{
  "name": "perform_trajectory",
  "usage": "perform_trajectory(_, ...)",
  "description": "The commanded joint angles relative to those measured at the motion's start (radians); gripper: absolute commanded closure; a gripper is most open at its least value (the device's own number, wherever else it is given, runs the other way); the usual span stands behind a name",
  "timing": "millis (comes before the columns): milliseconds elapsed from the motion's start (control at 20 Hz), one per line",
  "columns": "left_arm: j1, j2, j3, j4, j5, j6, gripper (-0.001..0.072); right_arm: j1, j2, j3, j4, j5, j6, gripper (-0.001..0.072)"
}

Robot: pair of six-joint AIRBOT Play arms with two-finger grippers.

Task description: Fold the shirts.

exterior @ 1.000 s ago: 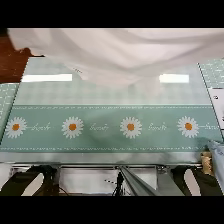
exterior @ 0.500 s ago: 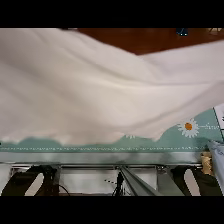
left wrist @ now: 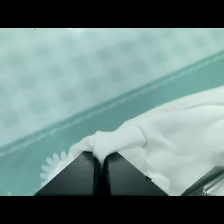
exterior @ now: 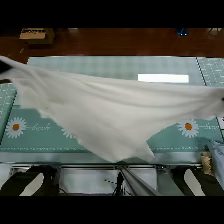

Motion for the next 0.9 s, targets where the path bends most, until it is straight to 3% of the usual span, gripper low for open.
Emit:
perform_trajectory(0, 0.001, -0.212, -0.114, 0.004, 0.06, 0.097, 0.0689, 0.001, -0.165, -0.18, 0.041, -0.034, -0.046, 0.0694)
perform_trajectory(350, -0.025, -0.674, -0.118, -0.186, 0.283, 0.109, 0.0688, 0.001, -0.529, -0.191, 0.255, -0.48, -0.071, 0.0694)
perform_trajectory(500, -0.049, -0.768, -0.118, -0.242, 0.369, 0.109, 0.0689, 0.001, -0.616, -0.191, 0.272, -0.644, -0.079, 0.0694)
perform_trajectory(650, -0.068, -0.819, -0.118, -0.248, 0.401, 0.109, 0.0686, 0.001, -0.679, -0.191, 0.266, -0.706, -0.079, 0.0694)
perform_trajectory(700, -0.069, -0.828, -0.118, -0.248, 0.4, 0.109, 0.0619, 0.001, -0.692, -0.191, 0.264, -0.715, -0.083, 0.0693)
perform_trajectory(750, -0.07, -0.832, -0.118, -0.248, 0.388, 0.111, 0.0395, 0.001, -0.7, -0.191, 0.263, -0.727, -0.1, 0.0693)
perform_trajectory(800, -0.066, -0.83, -0.115, -0.248, 0.36, 0.134, 0.0242, 0.001, -0.702, -0.191, 0.261, -0.733, -0.117, 0.0693)
perform_trajectory(850, -0.054, -0.824, -0.107, -0.238, 0.321, 0.131, 0.0183, 0.0, -0.702, -0.191, 0.261, -0.737, -0.13, 0.0694)
